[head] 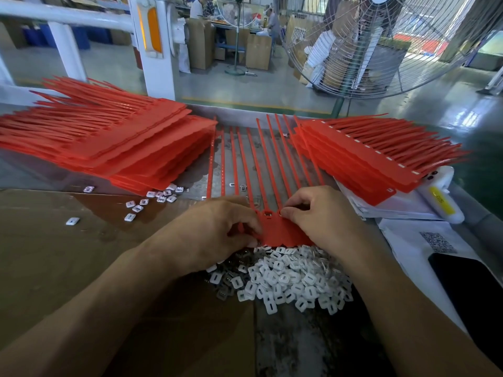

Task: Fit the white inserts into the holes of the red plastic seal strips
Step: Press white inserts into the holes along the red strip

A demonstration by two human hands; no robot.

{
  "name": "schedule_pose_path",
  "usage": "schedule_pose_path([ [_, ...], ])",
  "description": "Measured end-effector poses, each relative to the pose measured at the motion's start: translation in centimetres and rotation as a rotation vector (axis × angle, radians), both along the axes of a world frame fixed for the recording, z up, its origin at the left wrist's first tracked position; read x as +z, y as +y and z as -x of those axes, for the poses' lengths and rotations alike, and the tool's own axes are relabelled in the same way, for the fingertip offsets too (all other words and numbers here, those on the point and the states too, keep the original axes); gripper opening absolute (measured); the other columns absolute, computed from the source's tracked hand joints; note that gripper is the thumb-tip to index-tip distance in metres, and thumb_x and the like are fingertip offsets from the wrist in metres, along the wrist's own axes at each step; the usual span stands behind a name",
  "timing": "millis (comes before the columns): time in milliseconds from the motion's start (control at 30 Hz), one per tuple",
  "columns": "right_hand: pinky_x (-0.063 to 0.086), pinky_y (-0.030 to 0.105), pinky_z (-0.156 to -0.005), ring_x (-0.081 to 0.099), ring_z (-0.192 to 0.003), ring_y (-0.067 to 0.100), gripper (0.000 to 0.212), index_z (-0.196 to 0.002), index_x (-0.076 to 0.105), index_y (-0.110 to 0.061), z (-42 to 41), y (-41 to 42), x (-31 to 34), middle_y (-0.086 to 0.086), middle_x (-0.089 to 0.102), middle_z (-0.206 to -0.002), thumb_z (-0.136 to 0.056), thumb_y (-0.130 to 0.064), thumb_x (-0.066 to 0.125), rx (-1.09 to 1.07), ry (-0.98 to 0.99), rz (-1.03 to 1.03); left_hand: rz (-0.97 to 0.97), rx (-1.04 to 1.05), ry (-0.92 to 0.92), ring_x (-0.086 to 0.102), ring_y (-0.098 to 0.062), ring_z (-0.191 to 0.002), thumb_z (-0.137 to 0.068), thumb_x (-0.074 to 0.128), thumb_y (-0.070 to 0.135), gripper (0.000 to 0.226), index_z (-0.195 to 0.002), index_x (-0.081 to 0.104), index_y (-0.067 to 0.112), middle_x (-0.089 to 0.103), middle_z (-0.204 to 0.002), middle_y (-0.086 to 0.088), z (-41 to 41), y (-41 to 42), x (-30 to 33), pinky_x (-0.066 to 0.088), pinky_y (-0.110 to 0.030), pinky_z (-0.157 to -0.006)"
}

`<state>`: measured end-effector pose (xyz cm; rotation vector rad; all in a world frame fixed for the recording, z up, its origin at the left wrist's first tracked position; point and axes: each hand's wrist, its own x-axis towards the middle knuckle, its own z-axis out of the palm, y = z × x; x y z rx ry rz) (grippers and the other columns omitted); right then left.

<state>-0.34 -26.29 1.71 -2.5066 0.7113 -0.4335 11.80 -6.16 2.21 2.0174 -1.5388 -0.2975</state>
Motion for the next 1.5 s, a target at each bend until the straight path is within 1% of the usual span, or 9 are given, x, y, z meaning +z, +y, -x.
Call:
schedule_pose_path([
  [167,0.051,0.021,-0.065,0.063,-0.076,-0.003,0.008,-0.089,0.076,-0.034,-0.2,0.3,-0.1,-0.019,0.069,-0.081,-0.091,-0.042,0.076,-0.038,0.014,0.006,-0.006,-0.008,-0.025,0.059,0.006,-0.098,-0.089,0.074,0.032,0.012,-0.098,0.071,0.04,0.057,-0.103,0.027,0.1,0.0,-0.1,0.049,-0.017,-0.086],
  [400,0.059,0.039,-0.072,0.067,-0.071,0.005,0.017,-0.088,0.077,-0.029,0.0,0.7,0.2,-0.012,0.072,-0.076,-0.095,-0.043,0.07,-0.039,-0.075,-0.041,0.026,-0.033,-0.109,0.059,0.007,-0.097,-0.089,0.075,0.029,0.01,-0.094,0.071,0.037,0.058,-0.103,0.024,0.5,0.0,0.0,0.048,-0.014,-0.085],
  [533,0.059,0.036,-0.072,0.067,-0.071,0.001,0.016,-0.088,0.077,-0.031,-0.1,1.1,0.2,-0.016,0.072,-0.075,-0.095,-0.043,0.069,-0.037,-0.1,-0.041,0.023,-0.046,-0.115,0.057,0.008,-0.098,-0.089,0.075,0.032,0.009,-0.094,0.071,0.037,0.057,-0.103,0.025,0.6,0.0,0.1,0.043,-0.01,-0.084],
  [867,0.06,0.041,-0.067,0.067,-0.067,0.007,0.02,-0.08,0.073,-0.032,0.1,2.0,0.8,-0.016,0.071,-0.074,-0.097,-0.042,0.067,0.025,-0.17,-0.142,0.046,-0.053,-0.193,0.059,0.001,-0.089,-0.092,0.069,0.03,0.005,-0.094,0.066,0.034,0.058,-0.097,0.019,0.9,0.0,0.0,0.049,-0.018,-0.078],
  [1033,0.057,0.028,-0.071,0.07,-0.076,0.005,0.014,-0.086,0.076,-0.032,0.5,2.8,1.6,-0.014,0.074,-0.08,-0.097,-0.038,0.07,0.145,-0.278,-0.247,0.227,0.135,0.085,0.065,-0.002,-0.074,-0.093,0.071,0.024,0.009,-0.087,0.068,0.03,0.068,-0.081,0.016,0.6,-0.4,-0.4,0.049,-0.016,-0.064],
  [1167,0.047,0.009,-0.062,0.065,-0.07,-0.003,0.008,-0.09,0.077,-0.033,0.8,3.3,2.0,-0.02,0.07,-0.073,-0.096,-0.035,0.072,0.249,-0.293,-0.355,0.36,0.248,0.271,0.063,-0.004,-0.064,-0.093,0.071,0.026,0.008,-0.086,0.069,0.029,0.07,-0.077,0.011,0.3,-0.6,-0.7,0.048,-0.016,-0.057],
  [1300,0.054,0.019,-0.069,0.069,-0.08,0.005,0.01,-0.101,0.077,-0.035,0.9,3.8,2.3,-0.013,0.073,-0.087,-0.092,-0.03,0.076,0.322,-0.295,-0.343,0.451,0.219,0.471,0.066,-0.025,-0.07,-0.092,0.072,0.023,0.003,-0.089,0.073,0.023,0.073,-0.08,-0.003,0.4,-0.8,-0.7,0.053,-0.034,-0.062],
  [1367,0.057,0.023,-0.072,0.069,-0.081,0.008,0.013,-0.103,0.075,-0.036,0.7,4.0,2.3,-0.011,0.073,-0.09,-0.092,-0.028,0.076,0.331,-0.306,-0.354,0.47,0.197,0.551,0.062,-0.019,-0.065,-0.091,0.073,0.019,0.002,-0.089,0.074,0.02,0.073,-0.08,-0.004,0.3,-0.9,-0.6,0.051,-0.028,-0.06],
  [1500,0.051,0.015,-0.064,0.068,-0.076,0.003,0.017,-0.105,0.073,-0.037,0.7,4.0,2.0,-0.016,0.072,-0.092,-0.094,-0.025,0.075,0.327,-0.344,-0.356,0.486,0.169,0.668,0.062,-0.014,-0.069,-0.091,0.073,0.013,0.005,-0.094,0.074,0.017,0.074,-0.083,-0.009,0.3,-0.9,-0.5,0.051,-0.023,-0.06],
])
